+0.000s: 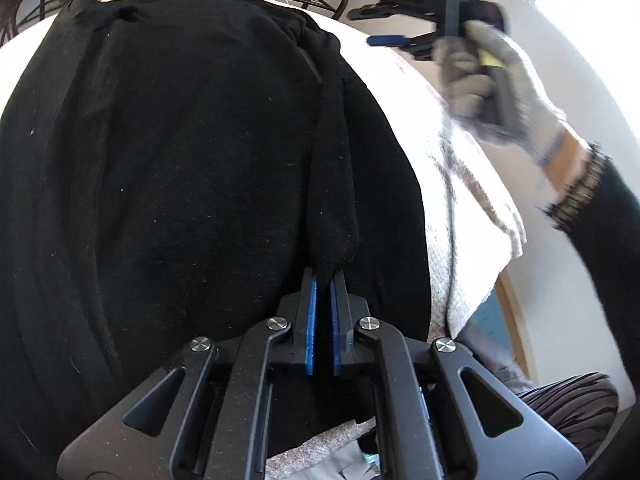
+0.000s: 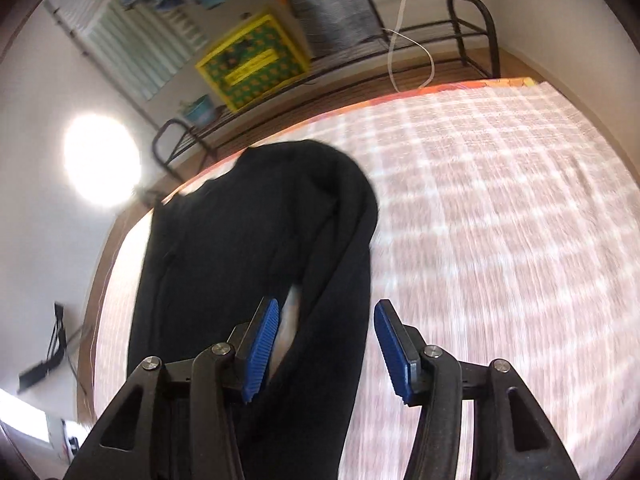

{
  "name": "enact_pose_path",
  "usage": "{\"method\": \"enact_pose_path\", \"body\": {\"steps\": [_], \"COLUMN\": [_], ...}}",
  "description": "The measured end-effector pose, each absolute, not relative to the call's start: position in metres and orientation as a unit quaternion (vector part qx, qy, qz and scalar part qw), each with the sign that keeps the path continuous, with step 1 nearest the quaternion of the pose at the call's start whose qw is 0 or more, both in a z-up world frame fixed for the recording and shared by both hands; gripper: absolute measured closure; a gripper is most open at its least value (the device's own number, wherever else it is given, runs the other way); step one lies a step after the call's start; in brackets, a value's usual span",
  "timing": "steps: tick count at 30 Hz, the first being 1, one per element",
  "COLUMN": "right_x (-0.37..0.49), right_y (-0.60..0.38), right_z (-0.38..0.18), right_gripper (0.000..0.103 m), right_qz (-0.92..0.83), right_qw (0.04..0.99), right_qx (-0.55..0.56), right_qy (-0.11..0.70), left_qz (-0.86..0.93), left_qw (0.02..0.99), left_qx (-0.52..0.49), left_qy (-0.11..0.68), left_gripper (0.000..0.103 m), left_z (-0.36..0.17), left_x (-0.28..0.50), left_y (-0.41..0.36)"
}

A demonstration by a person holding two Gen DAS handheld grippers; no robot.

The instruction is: Fold large clothes

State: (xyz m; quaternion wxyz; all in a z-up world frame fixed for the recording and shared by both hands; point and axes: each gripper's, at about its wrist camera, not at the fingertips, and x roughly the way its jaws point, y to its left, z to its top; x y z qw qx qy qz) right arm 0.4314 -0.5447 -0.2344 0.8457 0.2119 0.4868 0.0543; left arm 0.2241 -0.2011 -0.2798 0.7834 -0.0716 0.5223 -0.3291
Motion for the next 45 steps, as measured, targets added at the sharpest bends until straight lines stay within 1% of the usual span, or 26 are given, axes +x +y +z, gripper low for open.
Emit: {"method": "enact_pose_path", "body": {"steps": [3, 4, 5, 6, 7, 8, 9, 10, 12, 18, 22, 25, 27, 31, 38, 39, 41, 43, 45], "right_x": [0.46, 0.469, 0.474, 0.48, 0.484, 0.486, 0.488, 0.489, 0.487, 0.477, 0.483, 0.499, 0.509, 0.531, 0.548, 0.549, 0.547, 0.54, 0.529], "right_y": [-0.554, -0.555, -0.556, -0.555, -0.554, -0.554, -0.552, -0.55, -0.547, -0.527, -0.49, -0.449, -0.428, -0.387, -0.369, -0.37, -0.375, -0.382, -0.386], "right_z": [-0.253, -0.259, -0.262, -0.267, -0.27, -0.272, -0.273, -0.272, -0.266, -0.217, -0.185, -0.179, -0.185, -0.215, -0.265, -0.268, -0.27, -0.258, -0.238], "right_gripper": [0.051, 0.057, 0.068, 0.071, 0.078, 0.09, 0.095, 0.098, 0.101, 0.102, 0.102, 0.102, 0.102, 0.102, 0.101, 0.1, 0.086, 0.073, 0.073], "right_qz": [0.034, 0.031, 0.033, 0.038, 0.04, 0.041, 0.043, 0.039, 0.036, 0.042, 0.059, 0.072, 0.076, 0.073, 0.077, 0.08, 0.085, 0.088, 0.098], "right_qw": [0.837, 0.833, 0.831, 0.827, 0.825, 0.824, 0.823, 0.826, 0.833, 0.864, 0.883, 0.887, 0.886, 0.876, 0.854, 0.851, 0.849, 0.856, 0.864], "right_qx": [0.229, 0.236, 0.239, 0.246, 0.25, 0.251, 0.252, 0.248, 0.236, 0.204, 0.152, 0.099, 0.072, 0.016, 0.025, 0.03, 0.05, 0.068, 0.072], "right_qy": [0.496, 0.499, 0.501, 0.504, 0.505, 0.506, 0.507, 0.505, 0.498, 0.459, 0.44, 0.445, 0.453, 0.477, 0.513, 0.518, 0.519, 0.506, 0.489], "left_qz": [-0.332, -0.333, -0.335, -0.337, -0.34, -0.341, -0.343, -0.344, -0.349, -0.369, -0.375, -0.373, -0.37, -0.351, -0.328, -0.325, -0.321, -0.318, -0.315], "left_qw": [0.779, 0.778, 0.778, 0.778, 0.777, 0.776, 0.776, 0.775, 0.774, 0.764, 0.756, 0.754, 0.751, 0.75, 0.758, 0.76, 0.761, 0.764, 0.77], "left_qx": [-0.088, -0.092, -0.093, -0.093, -0.096, -0.098, -0.101, -0.103, -0.109, -0.135, -0.152, -0.161, -0.165, -0.166, -0.158, -0.155, -0.153, -0.148, -0.141], "left_qy": [0.524, 0.525, 0.524, 0.523, 0.522, 0.521, 0.521, 0.52, 0.517, 0.511, 0.514, 0.517, 0.521, 0.535, 0.541, 0.541, 0.542, 0.542, 0.536], "left_gripper": [0.1, 0.1, 0.101, 0.101, 0.101, 0.101, 0.101, 0.101, 0.101, 0.101, 0.101, 0.101, 0.101, 0.101, 0.101, 0.101, 0.1, 0.099, 0.095], "left_z": [-0.279, -0.279, -0.278, -0.277, -0.276, -0.275, -0.274, -0.273, -0.27, -0.261, -0.26, -0.261, -0.262, -0.268, -0.27, -0.269, -0.268, -0.266, -0.261], "left_x": [0.225, 0.225, 0.225, 0.223, 0.222, 0.222, 0.221, 0.222, 0.219, 0.215, 0.213, 0.213, 0.213, 0.218, 0.218, 0.216, 0.214, 0.211, 0.209], "left_y": [-0.198, -0.197, -0.197, -0.197, -0.198, -0.198, -0.198, -0.198, -0.197, -0.198, -0.194, -0.19, -0.186, -0.179, -0.168, -0.169, -0.17, -0.169, -0.166]}}
